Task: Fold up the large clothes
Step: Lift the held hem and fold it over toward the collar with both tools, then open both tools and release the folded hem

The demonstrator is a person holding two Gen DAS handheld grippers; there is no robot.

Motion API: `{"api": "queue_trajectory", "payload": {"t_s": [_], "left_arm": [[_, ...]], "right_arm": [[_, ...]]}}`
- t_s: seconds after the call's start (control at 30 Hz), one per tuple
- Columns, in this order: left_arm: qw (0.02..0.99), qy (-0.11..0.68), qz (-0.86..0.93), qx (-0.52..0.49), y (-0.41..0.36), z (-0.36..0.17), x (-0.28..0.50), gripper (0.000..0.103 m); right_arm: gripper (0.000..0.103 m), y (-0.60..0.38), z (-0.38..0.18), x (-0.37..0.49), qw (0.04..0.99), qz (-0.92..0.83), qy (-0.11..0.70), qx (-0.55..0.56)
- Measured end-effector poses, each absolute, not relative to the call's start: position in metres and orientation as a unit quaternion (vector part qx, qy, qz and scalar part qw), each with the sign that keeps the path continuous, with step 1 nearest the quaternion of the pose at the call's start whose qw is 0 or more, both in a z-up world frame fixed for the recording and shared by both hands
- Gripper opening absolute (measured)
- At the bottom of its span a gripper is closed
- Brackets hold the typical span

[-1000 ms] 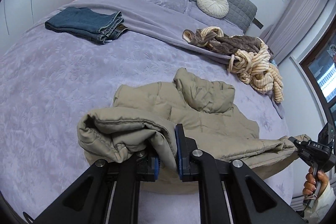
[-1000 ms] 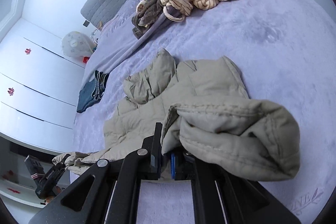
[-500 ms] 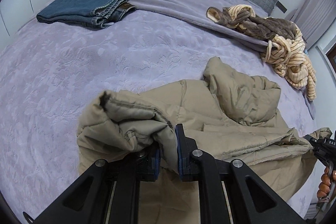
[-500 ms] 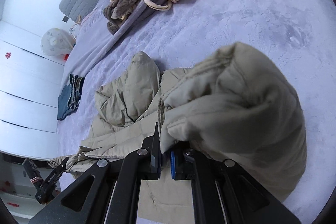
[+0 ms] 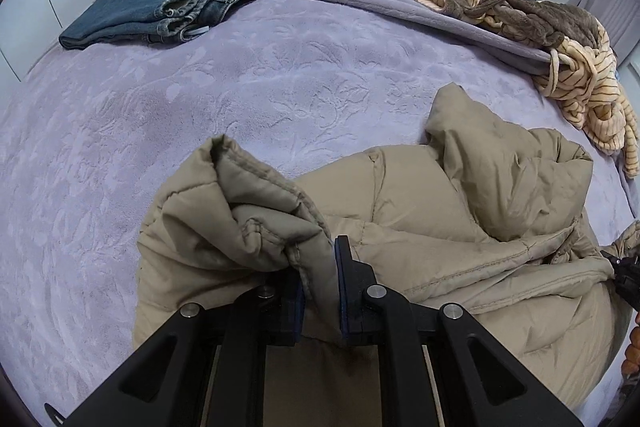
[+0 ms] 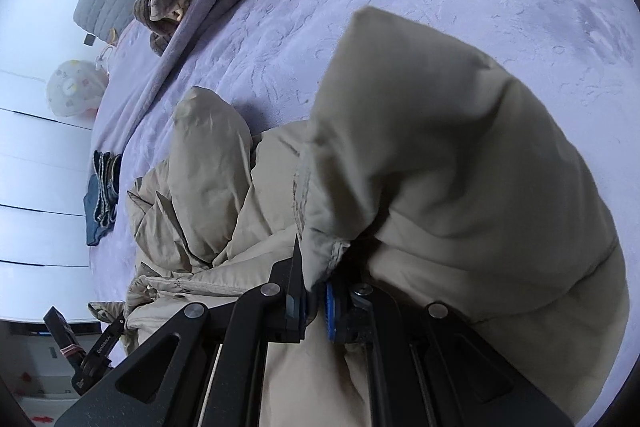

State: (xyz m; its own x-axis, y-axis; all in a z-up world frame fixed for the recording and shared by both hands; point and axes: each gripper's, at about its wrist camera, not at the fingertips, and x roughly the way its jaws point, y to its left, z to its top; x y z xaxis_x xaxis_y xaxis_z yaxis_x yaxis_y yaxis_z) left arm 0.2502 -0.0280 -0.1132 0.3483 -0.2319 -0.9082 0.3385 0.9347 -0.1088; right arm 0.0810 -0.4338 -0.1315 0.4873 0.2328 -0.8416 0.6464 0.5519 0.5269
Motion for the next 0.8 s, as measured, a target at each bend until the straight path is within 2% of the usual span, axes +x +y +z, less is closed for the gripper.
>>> {"api": "queue_trajectory", "payload": {"t_s": [0.03, 0.07, 0.13, 0.17, 0.2, 0.23, 0.3, 0.37, 0.43, 0.47, 0.5, 0.53, 0.57, 0.6, 0.7, 0.8], "left_arm": [[0.822, 0.539, -0.175, 0.055, -0.027, -0.109, 0.248, 0.017], [0.825, 0.534, -0.175, 0.061, -0.026, -0.106, 0.246, 0.026], [0.834, 0.519, -0.172, 0.069, -0.024, -0.097, 0.241, 0.062], [0.841, 0.509, -0.167, 0.072, -0.022, -0.093, 0.239, 0.097], [0.852, 0.495, -0.153, 0.078, -0.02, -0.087, 0.237, 0.103], [0.86, 0.482, -0.15, 0.083, -0.019, -0.083, 0.236, 0.103], [0.857, 0.485, -0.152, 0.084, -0.017, -0.08, 0.238, 0.103], [0.854, 0.488, -0.163, 0.072, -0.014, -0.076, 0.239, 0.103], [0.855, 0.486, -0.172, 0.062, -0.011, -0.072, 0.236, 0.102], [0.854, 0.485, -0.18, 0.059, -0.01, -0.071, 0.235, 0.089], [0.848, 0.49, -0.193, 0.056, -0.01, -0.073, 0.235, 0.075], [0.84, 0.5, -0.202, 0.054, -0.011, -0.079, 0.236, 0.071], [0.836, 0.507, -0.205, 0.056, -0.013, -0.086, 0.238, 0.062], [0.831, 0.515, -0.2, 0.061, -0.016, -0.097, 0.241, 0.055], [0.831, 0.523, -0.175, 0.068, -0.027, -0.123, 0.252, 0.055], [0.837, 0.521, -0.157, 0.067, -0.038, -0.138, 0.265, 0.055]], "right_arm": [[0.008, -0.434, -0.13, 0.082, 0.734, -0.139, 0.487, 0.453], [0.009, -0.435, -0.128, 0.081, 0.734, -0.135, 0.487, 0.455], [0.014, -0.435, -0.125, 0.081, 0.735, -0.133, 0.486, 0.454], [0.018, -0.436, -0.123, 0.08, 0.736, -0.132, 0.485, 0.453], [0.027, -0.436, -0.121, 0.08, 0.738, -0.132, 0.483, 0.452], [0.035, -0.436, -0.119, 0.079, 0.74, -0.132, 0.48, 0.452], [0.068, -0.436, -0.114, 0.077, 0.746, -0.124, 0.47, 0.455], [0.073, -0.433, -0.107, 0.076, 0.752, -0.12, 0.471, 0.446], [0.073, -0.43, -0.101, 0.073, 0.756, -0.118, 0.477, 0.432], [0.073, -0.429, -0.099, 0.071, 0.76, -0.117, 0.479, 0.423], [0.06, -0.428, -0.096, 0.069, 0.765, -0.118, 0.482, 0.41], [0.042, -0.427, -0.095, 0.068, 0.77, -0.12, 0.488, 0.394], [0.008, -0.426, -0.097, 0.07, 0.771, -0.129, 0.503, 0.369], [0.006, -0.427, -0.101, 0.072, 0.772, -0.139, 0.51, 0.354], [0.006, -0.441, -0.118, 0.08, 0.76, -0.15, 0.512, 0.37], [0.001, -0.452, -0.134, 0.09, 0.761, -0.161, 0.503, 0.378]]}}
